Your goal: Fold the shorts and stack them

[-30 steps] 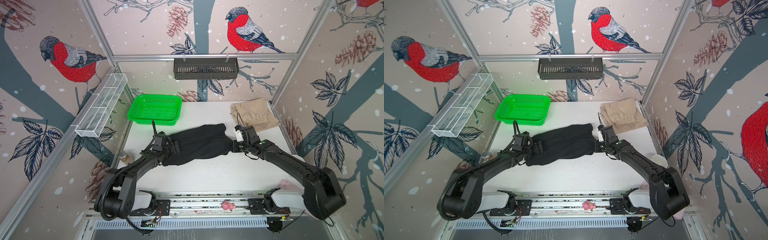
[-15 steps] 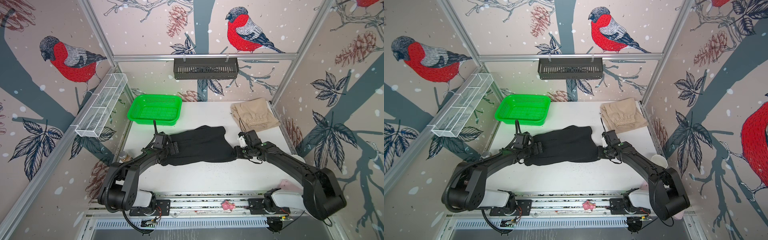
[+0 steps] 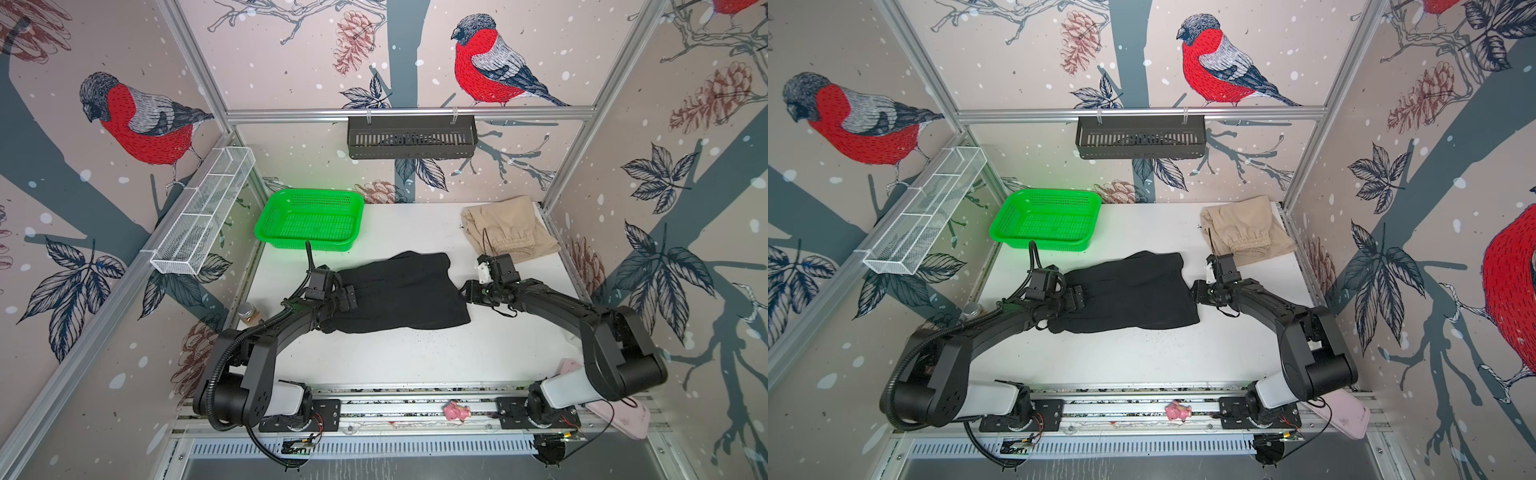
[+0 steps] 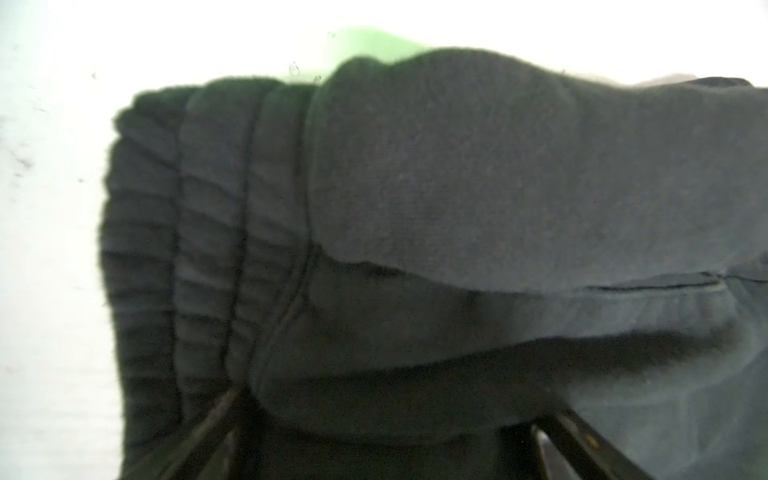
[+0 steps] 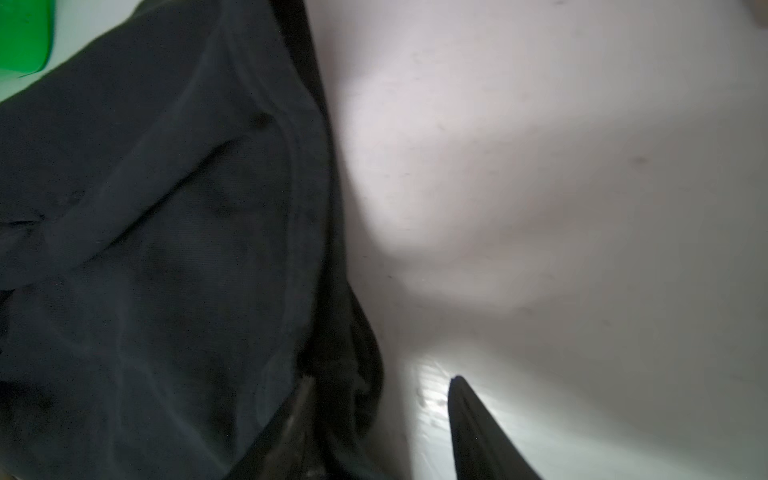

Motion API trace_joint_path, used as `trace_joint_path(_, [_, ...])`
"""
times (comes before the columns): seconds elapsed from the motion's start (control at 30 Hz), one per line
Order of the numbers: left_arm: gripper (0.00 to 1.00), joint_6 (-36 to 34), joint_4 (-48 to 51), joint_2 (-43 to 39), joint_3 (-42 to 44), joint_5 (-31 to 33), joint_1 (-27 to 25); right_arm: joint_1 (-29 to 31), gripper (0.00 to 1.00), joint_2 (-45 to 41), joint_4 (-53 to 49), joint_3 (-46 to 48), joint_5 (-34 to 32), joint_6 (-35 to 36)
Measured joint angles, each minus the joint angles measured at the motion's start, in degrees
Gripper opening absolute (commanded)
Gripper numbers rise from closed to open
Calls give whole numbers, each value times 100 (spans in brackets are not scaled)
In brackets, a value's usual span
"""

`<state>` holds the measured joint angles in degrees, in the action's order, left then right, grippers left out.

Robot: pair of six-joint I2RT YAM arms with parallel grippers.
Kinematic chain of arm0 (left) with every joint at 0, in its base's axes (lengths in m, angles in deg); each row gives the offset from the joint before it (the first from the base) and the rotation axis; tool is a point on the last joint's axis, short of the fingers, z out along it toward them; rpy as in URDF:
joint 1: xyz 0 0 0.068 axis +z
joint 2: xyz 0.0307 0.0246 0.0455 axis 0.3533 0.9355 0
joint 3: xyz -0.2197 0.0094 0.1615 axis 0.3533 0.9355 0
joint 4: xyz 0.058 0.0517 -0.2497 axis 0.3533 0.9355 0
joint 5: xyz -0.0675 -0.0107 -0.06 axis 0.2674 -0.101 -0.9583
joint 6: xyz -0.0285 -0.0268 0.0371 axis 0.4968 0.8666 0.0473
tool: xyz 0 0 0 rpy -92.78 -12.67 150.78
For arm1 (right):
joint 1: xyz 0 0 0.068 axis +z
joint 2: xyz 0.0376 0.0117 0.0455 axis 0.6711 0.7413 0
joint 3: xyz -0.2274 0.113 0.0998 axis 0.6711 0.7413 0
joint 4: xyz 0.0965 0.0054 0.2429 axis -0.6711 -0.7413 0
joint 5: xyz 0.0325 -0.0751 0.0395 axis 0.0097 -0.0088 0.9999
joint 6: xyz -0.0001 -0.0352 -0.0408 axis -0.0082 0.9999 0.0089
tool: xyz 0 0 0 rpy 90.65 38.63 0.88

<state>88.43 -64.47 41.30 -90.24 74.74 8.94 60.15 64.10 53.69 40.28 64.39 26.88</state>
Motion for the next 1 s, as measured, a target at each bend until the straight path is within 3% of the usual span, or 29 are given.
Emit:
trace_joint_path(0.27, [97, -20, -11, -9, 20, 0, 0, -50, 51, 435, 365, 105, 48, 7])
trace_joint_path(0.6, [97, -39, -28, -42, 74, 13, 11, -413, 46, -210, 509, 415, -33, -31])
trace_joint_path(1.0, [97, -48, 20, -24, 28, 4, 15, -81, 39, 474, 933, 363, 98, -31])
